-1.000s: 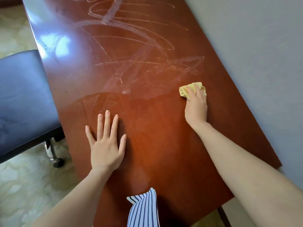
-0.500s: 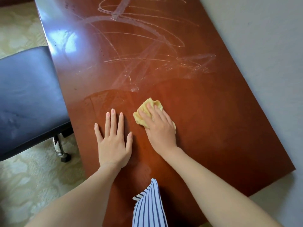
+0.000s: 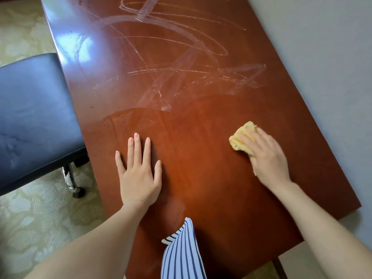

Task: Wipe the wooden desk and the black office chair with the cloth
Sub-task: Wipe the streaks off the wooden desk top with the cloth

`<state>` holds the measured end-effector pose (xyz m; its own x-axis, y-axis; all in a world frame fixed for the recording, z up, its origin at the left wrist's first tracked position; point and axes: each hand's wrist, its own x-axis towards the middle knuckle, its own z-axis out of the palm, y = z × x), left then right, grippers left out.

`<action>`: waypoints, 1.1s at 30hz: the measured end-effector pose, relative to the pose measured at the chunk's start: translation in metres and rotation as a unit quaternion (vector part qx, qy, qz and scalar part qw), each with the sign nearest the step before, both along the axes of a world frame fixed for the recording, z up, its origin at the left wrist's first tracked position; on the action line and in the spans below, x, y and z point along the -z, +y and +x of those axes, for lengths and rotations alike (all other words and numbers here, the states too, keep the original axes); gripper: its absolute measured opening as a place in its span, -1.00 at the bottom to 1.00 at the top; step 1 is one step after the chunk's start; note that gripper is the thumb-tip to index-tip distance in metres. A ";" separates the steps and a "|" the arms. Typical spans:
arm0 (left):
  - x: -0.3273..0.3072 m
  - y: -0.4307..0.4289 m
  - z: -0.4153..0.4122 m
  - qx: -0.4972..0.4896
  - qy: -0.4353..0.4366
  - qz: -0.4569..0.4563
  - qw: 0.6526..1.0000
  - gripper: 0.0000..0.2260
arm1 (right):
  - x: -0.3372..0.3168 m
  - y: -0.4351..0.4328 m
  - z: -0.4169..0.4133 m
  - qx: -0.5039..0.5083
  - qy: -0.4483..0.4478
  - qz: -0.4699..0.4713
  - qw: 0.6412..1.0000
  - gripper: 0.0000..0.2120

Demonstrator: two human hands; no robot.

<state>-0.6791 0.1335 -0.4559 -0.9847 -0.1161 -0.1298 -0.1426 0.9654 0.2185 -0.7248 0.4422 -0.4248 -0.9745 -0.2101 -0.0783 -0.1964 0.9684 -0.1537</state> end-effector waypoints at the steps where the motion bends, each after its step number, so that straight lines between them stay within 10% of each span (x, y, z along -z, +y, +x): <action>1: 0.000 0.000 0.000 0.000 -0.001 0.000 1.000 -0.43 | -0.001 0.007 -0.014 0.024 -0.010 0.009 1.000 -0.41; 11: 0.000 0.000 -0.001 0.009 -0.002 0.014 1.000 -0.44 | 0.015 -0.059 -0.112 0.172 -0.012 0.010 0.985 -0.57; 21: 0.003 -0.001 -0.003 0.009 0.002 0.012 1.000 -0.45 | 0.021 -0.173 -0.047 -0.059 -0.025 -0.021 0.998 -0.52; 33: 0.002 -0.001 -0.001 0.003 0.017 0.023 1.000 -0.46 | 0.008 -0.068 0.028 -0.271 -0.006 -0.036 0.962 -0.50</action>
<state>-0.6802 0.1322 -0.4575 -0.9892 -0.1053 -0.1016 -0.1291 0.9549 0.2673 -0.6973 0.3742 -0.4325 -0.7195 -0.6923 -0.0551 -0.6671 0.7110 -0.2223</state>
